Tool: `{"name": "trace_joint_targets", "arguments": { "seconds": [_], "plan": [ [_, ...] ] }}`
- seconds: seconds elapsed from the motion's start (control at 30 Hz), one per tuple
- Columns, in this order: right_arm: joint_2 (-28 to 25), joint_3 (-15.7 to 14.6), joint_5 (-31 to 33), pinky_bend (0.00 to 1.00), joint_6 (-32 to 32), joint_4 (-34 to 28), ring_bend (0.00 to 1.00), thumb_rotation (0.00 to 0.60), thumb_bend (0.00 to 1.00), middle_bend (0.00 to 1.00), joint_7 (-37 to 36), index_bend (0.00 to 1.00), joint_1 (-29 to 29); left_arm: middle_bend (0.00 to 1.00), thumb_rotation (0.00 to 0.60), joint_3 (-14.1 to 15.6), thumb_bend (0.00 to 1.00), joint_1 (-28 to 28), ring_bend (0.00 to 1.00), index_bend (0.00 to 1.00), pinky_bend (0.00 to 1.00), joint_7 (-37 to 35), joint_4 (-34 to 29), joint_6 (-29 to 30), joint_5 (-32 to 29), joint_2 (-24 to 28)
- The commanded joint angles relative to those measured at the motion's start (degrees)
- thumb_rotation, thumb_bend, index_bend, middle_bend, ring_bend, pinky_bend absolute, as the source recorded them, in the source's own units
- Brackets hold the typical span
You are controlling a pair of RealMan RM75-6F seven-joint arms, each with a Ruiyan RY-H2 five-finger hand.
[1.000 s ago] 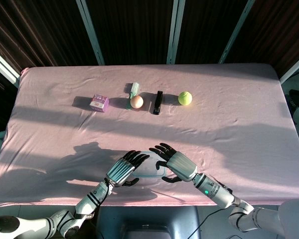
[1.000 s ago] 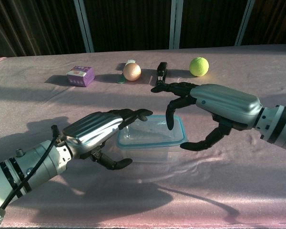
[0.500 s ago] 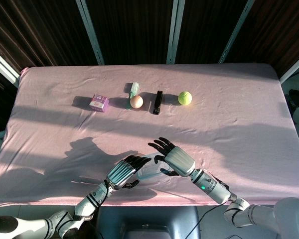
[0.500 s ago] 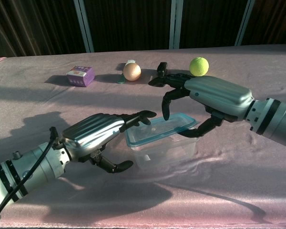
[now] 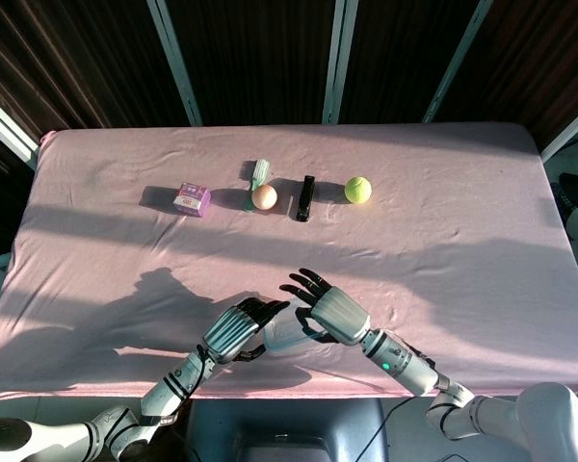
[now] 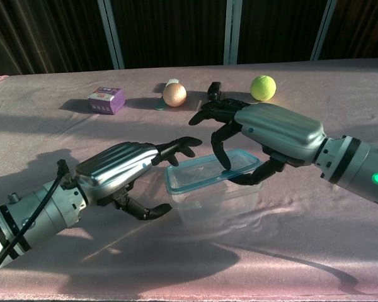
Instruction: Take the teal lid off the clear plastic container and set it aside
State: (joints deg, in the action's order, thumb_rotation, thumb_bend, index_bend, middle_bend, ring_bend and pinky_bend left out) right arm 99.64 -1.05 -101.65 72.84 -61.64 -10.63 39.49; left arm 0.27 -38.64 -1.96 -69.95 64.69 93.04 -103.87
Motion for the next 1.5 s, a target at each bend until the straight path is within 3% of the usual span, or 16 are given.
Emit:
{"name": "trace_joint_targets", "arguments": {
  "seconds": [0.03,0.17,0.47,0.73,0.9,1.03,1.1,1.2,1.23,1.27,1.37,1.5],
  "plan": [
    [-0.2,0.1,-0.3,0.07,0.9,0.1,0.06,0.600,0.47,0.26,0.5,0.78,-0.2,0.07,0.600,-0.1,0.30,0.0,0.04,0.00,0.06,-1.4,1.1,1.0,0.7,-0.2],
    [-0.7,0.4,-0.8,0.07,2.6,-0.1,0.06,0.600,0.47,0.26,1.0,0.78,-0.3,0.00,0.600,-0.5,0.30,0.0,0.00,0.00,0.00,-2.8,2.0,2.1,1.1,0.0],
    [-3.3,1.5,-1.7,0.07,5.6,-0.8,0.06,0.600,0.47,0.26,4.9,0.78,-0.2,0.00,0.600,-0.7,0.31,0.4,0.00,0.00,0.00,-6.9,1.2,9.1,5.1,2.5],
    [-8.2,2.4,-0.1,0.07,6.5,0.5,0.06,0.600,0.47,0.26,12.1,0.78,-2.1,0.00,0.600,0.9,0.31,2.5,0.00,0.00,0.00,-4.4,-2.7,14.1,7.9,9.1],
    [-8.9,1.7,3.7,0.07,4.5,5.9,0.06,0.600,0.47,0.26,11.3,0.76,-4.9,0.00,0.600,2.3,0.31,6.2,0.00,0.00,0.00,-4.3,-1.6,14.7,4.8,13.6],
    [-7.8,1.4,5.4,0.07,2.5,9.4,0.06,0.600,0.47,0.26,9.7,0.64,-5.8,0.00,0.600,2.7,0.31,8.4,0.00,0.00,0.00,-6.5,0.9,14.7,2.3,14.4],
    [-7.6,1.3,5.6,0.07,2.2,9.9,0.06,0.600,0.47,0.25,9.4,0.53,-5.9,0.00,0.600,2.8,0.31,8.7,0.00,0.00,0.00,-7.0,1.4,14.7,2.1,14.5],
    [-6.8,0.8,7.0,0.04,-0.7,11.5,0.02,0.600,0.40,0.14,8.3,0.19,-6.3,0.00,0.600,3.2,0.31,10.6,0.00,0.00,0.00,-9.4,4.1,13.5,-0.6,15.1],
    [-6.6,0.6,7.7,0.01,-2.1,11.6,0.00,0.600,0.32,0.07,8.1,0.08,-6.4,0.00,0.600,3.3,0.31,11.3,0.00,0.00,0.00,-10.6,5.1,12.8,-1.6,15.6],
    [-6.7,0.5,8.2,0.00,-3.2,11.2,0.00,0.600,0.25,0.02,8.3,0.02,-6.6,0.00,0.600,3.4,0.31,11.7,0.00,0.00,0.00,-11.2,5.5,12.2,-2.3,15.9],
    [-10.9,-1.1,10.5,0.00,-7.2,2.7,0.00,0.600,0.12,0.00,9.5,0.00,-8.3,0.00,0.600,4.4,0.31,14.1,0.00,0.00,0.00,-12.2,3.7,10.6,-4.7,19.9],
    [-18.2,-3.1,11.6,0.00,-8.9,-8.6,0.00,0.600,0.09,0.00,12.3,0.00,-10.1,0.00,0.600,5.3,0.30,16.4,0.00,0.00,0.00,-11.1,-1.6,11.8,-5.2,24.8]
  ]
}}
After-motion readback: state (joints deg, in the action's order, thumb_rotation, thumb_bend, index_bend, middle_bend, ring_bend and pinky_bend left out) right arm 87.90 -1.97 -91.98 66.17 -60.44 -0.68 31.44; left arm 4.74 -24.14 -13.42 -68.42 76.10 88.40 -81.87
